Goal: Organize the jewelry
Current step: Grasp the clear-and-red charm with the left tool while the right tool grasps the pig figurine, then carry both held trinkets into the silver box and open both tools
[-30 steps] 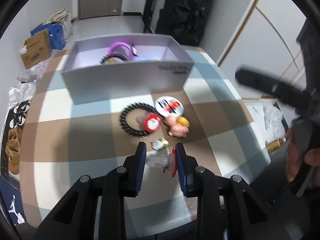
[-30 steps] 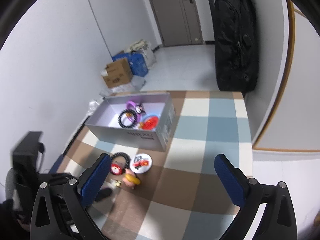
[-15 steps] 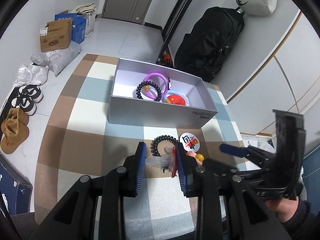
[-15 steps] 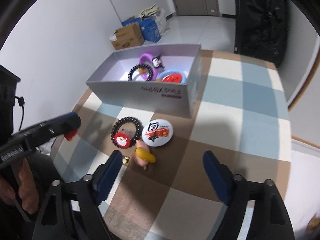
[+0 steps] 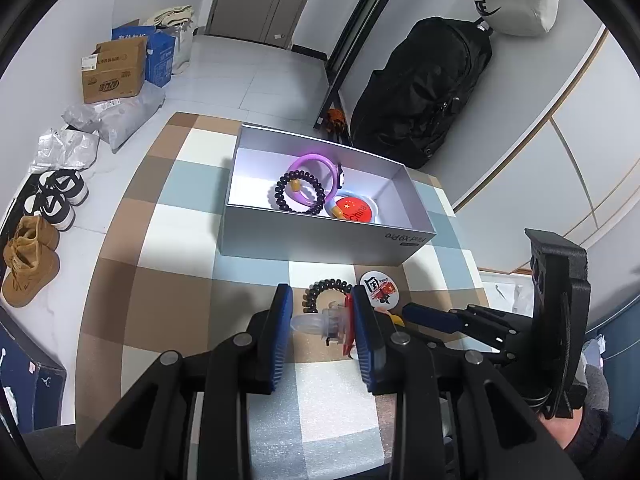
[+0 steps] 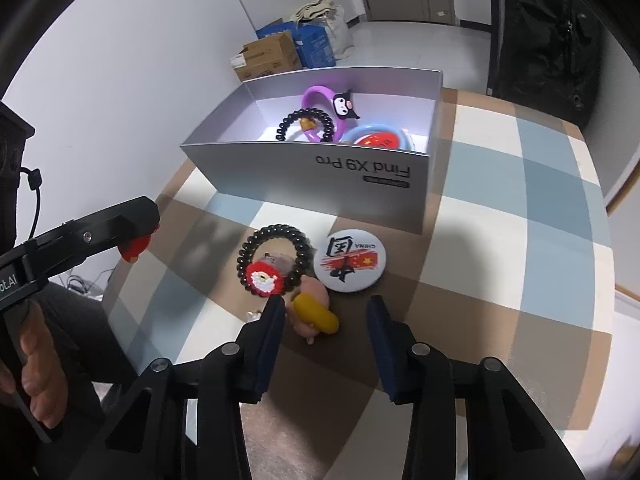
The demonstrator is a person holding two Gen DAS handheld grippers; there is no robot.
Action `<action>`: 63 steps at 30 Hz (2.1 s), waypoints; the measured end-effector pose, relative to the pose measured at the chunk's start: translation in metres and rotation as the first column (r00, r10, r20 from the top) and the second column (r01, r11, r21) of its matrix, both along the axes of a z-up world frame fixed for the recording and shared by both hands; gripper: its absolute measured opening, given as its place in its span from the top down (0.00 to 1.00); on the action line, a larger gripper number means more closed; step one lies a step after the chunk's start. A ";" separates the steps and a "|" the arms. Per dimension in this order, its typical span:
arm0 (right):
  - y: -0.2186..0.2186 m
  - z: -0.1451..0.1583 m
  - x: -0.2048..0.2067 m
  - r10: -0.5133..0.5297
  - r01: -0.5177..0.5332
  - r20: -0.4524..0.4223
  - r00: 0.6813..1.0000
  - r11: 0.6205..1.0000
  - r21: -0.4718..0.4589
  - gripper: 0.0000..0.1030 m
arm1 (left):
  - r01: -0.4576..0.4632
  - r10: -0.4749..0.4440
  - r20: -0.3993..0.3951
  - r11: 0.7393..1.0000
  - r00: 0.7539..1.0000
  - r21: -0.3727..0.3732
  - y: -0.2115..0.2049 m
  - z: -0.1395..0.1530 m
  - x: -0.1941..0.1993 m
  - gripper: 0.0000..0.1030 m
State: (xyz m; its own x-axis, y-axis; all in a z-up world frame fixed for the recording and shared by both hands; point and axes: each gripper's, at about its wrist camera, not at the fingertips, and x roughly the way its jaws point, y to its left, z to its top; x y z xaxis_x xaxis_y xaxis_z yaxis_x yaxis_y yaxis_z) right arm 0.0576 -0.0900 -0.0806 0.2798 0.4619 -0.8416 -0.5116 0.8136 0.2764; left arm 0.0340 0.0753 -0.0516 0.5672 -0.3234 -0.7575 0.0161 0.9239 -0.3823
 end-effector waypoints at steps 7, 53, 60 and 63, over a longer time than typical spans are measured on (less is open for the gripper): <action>0.006 0.001 0.002 0.015 -0.015 0.006 1.000 1.000 0.008 0.76 | -0.023 0.023 -0.005 1.000 1.000 -0.017 0.005 0.001 0.002 0.77; -0.007 0.088 0.050 -0.181 0.120 0.307 0.934 0.971 0.206 0.78 | -0.080 0.076 0.069 0.994 0.995 0.067 0.008 0.005 0.071 0.77; -0.005 0.079 0.069 -0.180 0.119 0.264 0.947 0.965 0.232 0.81 | -0.054 0.052 0.053 0.998 0.997 0.045 0.009 -0.004 0.088 0.77; -0.006 0.075 0.076 -0.183 0.121 0.247 0.952 0.962 0.244 0.81 | -0.041 0.039 0.045 0.998 0.998 0.038 0.005 -0.004 0.095 0.77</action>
